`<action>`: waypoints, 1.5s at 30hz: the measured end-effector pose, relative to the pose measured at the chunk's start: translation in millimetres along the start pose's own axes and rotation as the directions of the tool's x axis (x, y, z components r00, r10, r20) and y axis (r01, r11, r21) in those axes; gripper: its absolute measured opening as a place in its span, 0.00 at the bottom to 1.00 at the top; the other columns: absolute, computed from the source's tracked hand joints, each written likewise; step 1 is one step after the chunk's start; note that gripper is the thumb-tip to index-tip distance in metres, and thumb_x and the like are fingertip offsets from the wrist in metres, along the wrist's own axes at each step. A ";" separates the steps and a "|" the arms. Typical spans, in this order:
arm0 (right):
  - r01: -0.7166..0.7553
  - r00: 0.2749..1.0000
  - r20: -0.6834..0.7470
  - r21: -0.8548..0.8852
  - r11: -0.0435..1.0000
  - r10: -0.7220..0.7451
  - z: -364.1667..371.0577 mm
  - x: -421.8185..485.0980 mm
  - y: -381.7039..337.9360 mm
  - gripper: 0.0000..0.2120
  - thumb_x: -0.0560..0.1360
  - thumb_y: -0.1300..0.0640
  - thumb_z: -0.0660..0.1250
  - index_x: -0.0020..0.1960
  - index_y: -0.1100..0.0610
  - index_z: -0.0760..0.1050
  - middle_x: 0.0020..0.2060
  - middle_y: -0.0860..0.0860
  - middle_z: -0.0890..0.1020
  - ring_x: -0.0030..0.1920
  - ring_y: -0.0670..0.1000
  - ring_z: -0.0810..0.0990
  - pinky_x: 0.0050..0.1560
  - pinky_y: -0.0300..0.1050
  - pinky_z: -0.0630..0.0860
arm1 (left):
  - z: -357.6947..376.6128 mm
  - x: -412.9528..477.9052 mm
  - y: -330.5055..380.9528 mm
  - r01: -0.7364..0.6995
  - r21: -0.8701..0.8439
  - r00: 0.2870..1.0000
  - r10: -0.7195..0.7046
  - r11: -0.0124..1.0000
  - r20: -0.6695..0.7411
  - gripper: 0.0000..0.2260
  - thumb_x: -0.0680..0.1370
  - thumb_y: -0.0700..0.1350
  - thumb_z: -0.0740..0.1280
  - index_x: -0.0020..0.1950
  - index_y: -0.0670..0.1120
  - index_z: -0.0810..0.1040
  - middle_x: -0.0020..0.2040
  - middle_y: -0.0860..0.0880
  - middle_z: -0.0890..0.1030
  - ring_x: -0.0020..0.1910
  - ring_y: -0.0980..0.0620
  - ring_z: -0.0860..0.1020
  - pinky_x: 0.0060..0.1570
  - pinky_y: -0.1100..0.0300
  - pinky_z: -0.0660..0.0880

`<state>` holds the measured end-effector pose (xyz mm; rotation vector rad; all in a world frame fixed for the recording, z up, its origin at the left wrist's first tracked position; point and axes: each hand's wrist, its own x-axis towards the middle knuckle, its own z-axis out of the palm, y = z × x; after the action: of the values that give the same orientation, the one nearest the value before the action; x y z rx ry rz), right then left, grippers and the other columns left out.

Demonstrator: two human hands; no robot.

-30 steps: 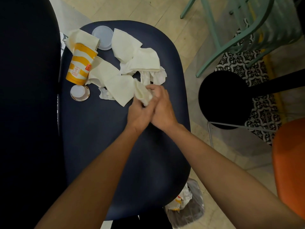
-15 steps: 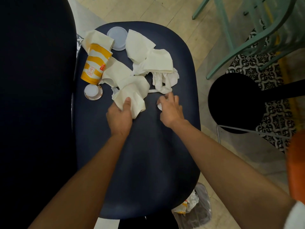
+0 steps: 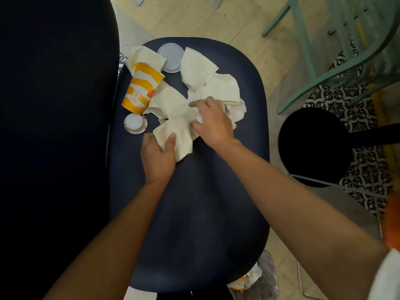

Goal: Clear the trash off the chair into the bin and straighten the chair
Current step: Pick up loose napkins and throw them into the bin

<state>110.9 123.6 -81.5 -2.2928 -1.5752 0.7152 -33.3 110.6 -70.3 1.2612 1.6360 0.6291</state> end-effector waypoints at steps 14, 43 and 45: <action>0.130 0.990 0.113 -0.498 0.857 -0.084 15.5 13.1 -23.3 0.33 0.64 0.54 0.78 0.63 0.57 0.64 0.59 0.51 0.71 0.60 0.52 0.68 0.39 0.42 0.66 | -22.8 5.2 -17.9 0.066 0.029 0.998 -0.066 0.997 -0.011 0.13 0.77 0.43 0.65 0.61 0.43 0.75 0.50 0.54 0.77 0.50 0.56 0.74 0.51 0.63 0.70; -0.222 0.973 0.068 0.016 0.975 0.221 -28.3 -122.4 11.7 0.12 0.78 0.51 0.63 0.57 0.55 0.70 0.51 0.55 0.73 0.44 0.53 0.72 0.44 0.47 0.71 | -29.7 -87.4 -24.9 -0.081 0.153 0.996 0.076 0.985 0.038 0.12 0.80 0.46 0.59 0.60 0.40 0.72 0.53 0.44 0.80 0.46 0.51 0.74 0.45 0.63 0.67; -0.236 0.971 0.050 0.017 0.971 0.235 -30.3 -136.5 10.7 0.11 0.78 0.51 0.63 0.57 0.55 0.70 0.50 0.55 0.72 0.44 0.54 0.73 0.44 0.47 0.72 | -32.1 -96.9 -25.0 -0.096 0.144 0.995 0.089 0.985 0.052 0.13 0.81 0.46 0.59 0.60 0.40 0.72 0.53 0.44 0.80 0.47 0.49 0.75 0.46 0.62 0.68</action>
<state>96.4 -5.1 -27.8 -2.4903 -1.3181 0.8452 -70.7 16.6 -42.0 1.4547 1.6177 0.5403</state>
